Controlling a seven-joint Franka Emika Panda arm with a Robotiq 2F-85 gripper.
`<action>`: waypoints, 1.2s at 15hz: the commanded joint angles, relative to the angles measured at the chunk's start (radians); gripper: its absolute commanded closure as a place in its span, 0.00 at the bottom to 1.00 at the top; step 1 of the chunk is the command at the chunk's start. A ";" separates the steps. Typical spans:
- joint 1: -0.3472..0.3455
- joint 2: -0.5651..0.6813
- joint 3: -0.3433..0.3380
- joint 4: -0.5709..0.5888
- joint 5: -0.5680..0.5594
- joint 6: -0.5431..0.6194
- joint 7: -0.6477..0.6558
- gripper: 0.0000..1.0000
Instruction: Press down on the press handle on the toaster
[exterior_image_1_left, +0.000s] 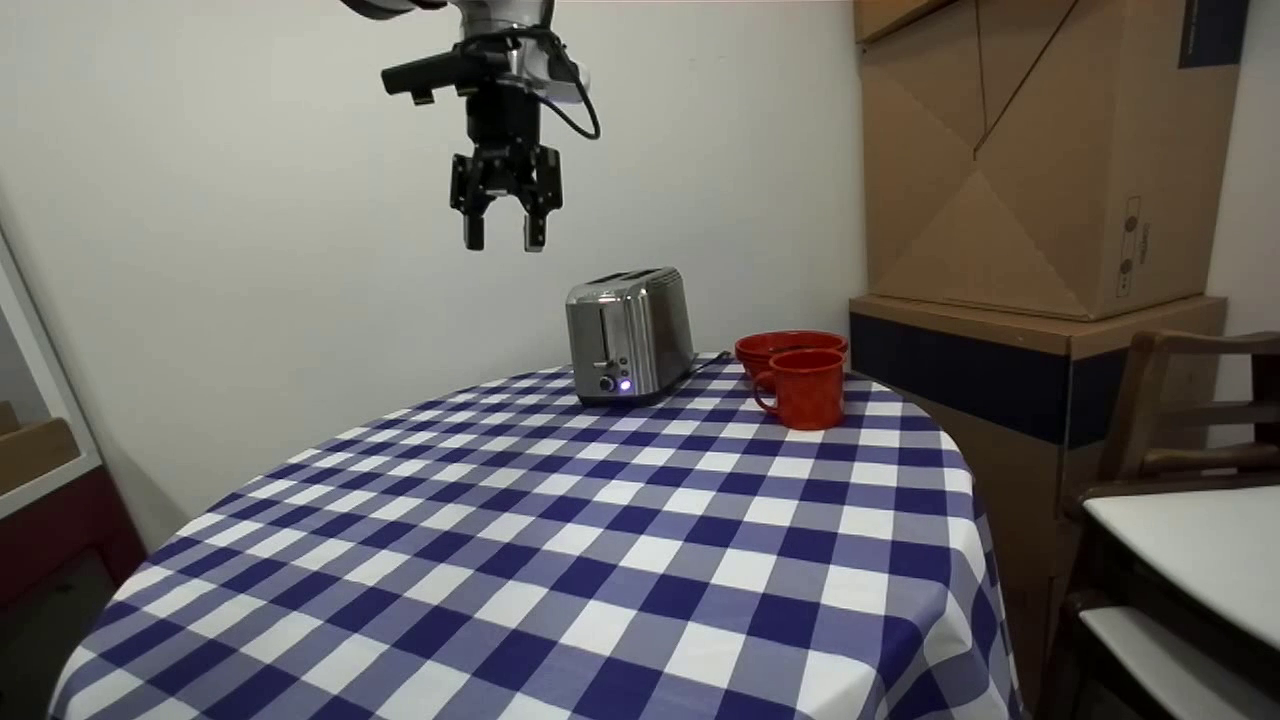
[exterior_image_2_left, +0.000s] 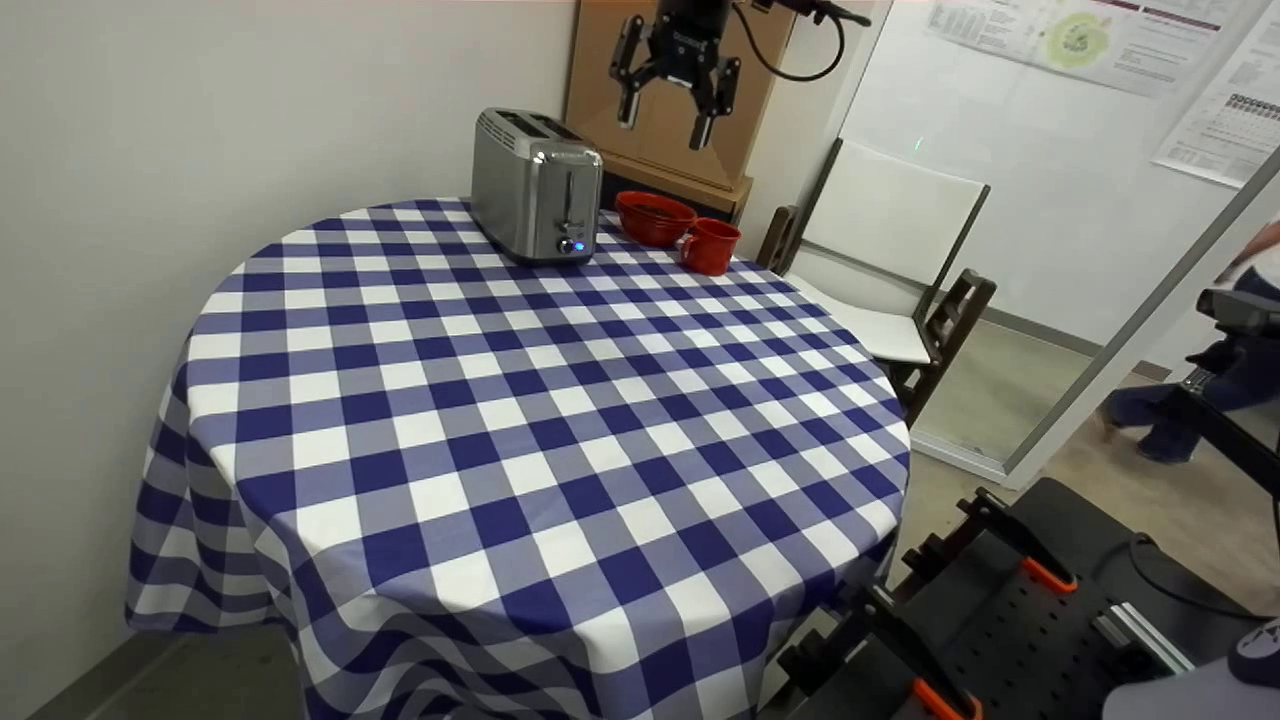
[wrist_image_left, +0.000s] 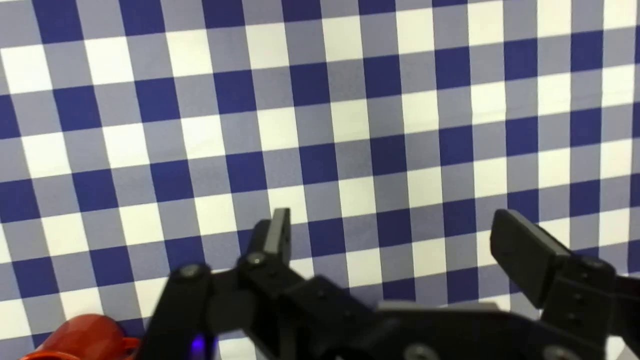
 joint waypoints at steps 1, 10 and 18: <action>-0.008 -0.186 0.009 -0.243 -0.026 0.049 -0.143 0.00; -0.007 -0.306 0.004 -0.372 -0.027 0.112 -0.263 0.00; -0.008 -0.283 0.005 -0.362 -0.027 0.112 -0.262 0.00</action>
